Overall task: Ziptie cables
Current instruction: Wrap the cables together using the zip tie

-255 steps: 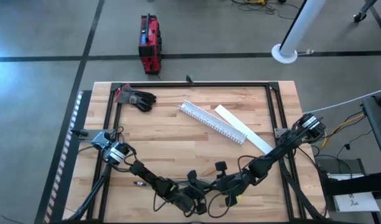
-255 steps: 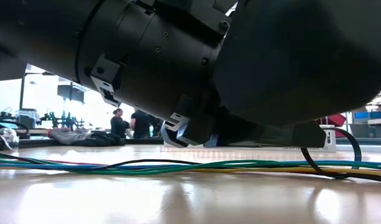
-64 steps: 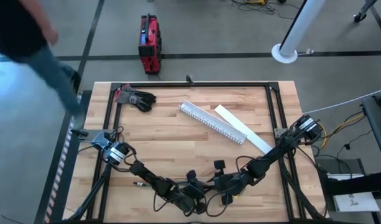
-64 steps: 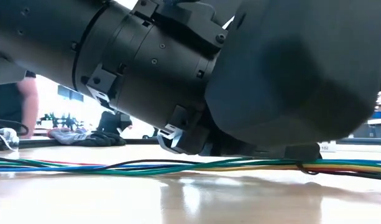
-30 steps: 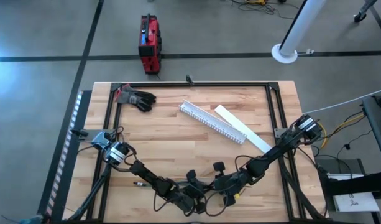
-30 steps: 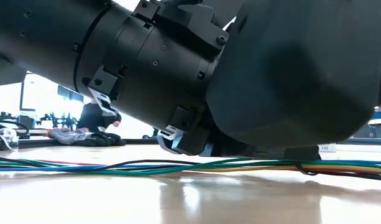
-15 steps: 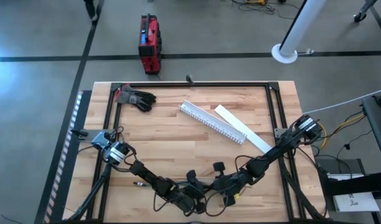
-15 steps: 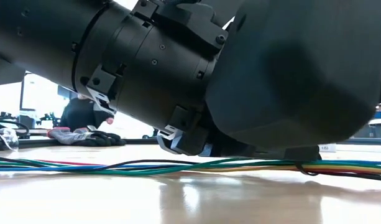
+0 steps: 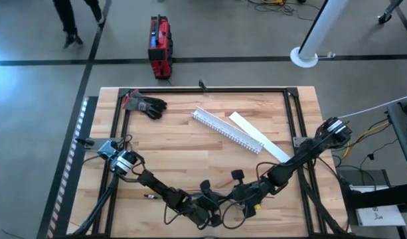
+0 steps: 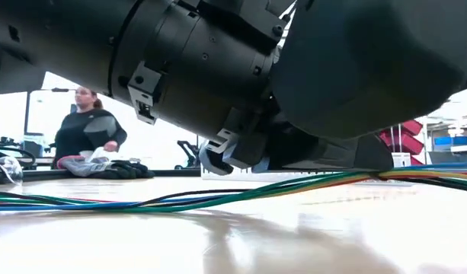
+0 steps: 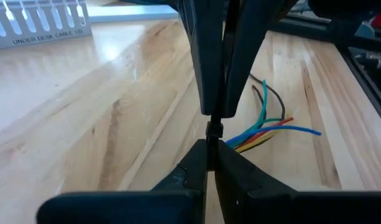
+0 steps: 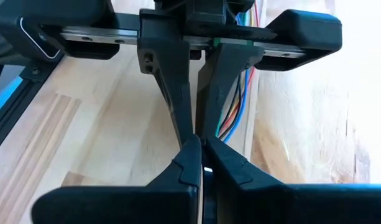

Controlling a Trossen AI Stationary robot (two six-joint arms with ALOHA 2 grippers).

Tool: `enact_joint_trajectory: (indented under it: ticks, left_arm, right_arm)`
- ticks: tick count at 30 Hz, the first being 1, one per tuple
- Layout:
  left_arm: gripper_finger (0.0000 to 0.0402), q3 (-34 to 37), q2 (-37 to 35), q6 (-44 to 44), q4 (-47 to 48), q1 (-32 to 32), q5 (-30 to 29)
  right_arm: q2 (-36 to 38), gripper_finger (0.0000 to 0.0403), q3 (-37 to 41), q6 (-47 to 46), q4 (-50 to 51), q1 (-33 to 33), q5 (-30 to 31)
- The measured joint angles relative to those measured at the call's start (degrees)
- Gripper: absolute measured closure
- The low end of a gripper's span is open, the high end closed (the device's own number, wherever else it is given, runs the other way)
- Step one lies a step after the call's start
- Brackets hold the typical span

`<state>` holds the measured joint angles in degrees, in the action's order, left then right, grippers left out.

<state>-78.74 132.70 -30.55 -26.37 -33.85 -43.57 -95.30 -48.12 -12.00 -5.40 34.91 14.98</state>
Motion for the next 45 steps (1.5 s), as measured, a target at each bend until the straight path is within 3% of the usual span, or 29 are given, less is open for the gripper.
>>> enact_joint_trajectory:
  ticks: [12, 29, 35, 42, 45]
  left_arm:
    - [0.0388, 0.3, 0.4, 5.7, -3.3, 0.0, 1.1]
    - [0.0313, 0.0, 0.3, 7.4, -5.7, 0.4, 0.7]
    - [0.0329, 0.0, 0.3, 7.4, -5.8, 0.7, 0.7]
    - [0.0388, 0.0, 0.3, 7.5, -5.5, 0.9, 0.7]
    - [0.0392, 0.0, 0.3, 7.3, -5.4, 0.9, 0.7]
  right_arm:
    - [-2.7, 0.0402, -0.2, -1.0, -1.4, 0.1, 0.0]
    - [-2.8, 0.0402, -0.1, -0.8, -0.7, 0.1, 0.0]
    - [-2.8, 0.0402, -0.1, 0.6, -0.6, 0.1, -0.2]
    - [-2.8, 0.0403, -0.1, 2.0, -0.7, 0.1, -0.6]
    - [-2.7, 0.0403, -0.1, 2.6, -0.6, 0.1, -0.6]
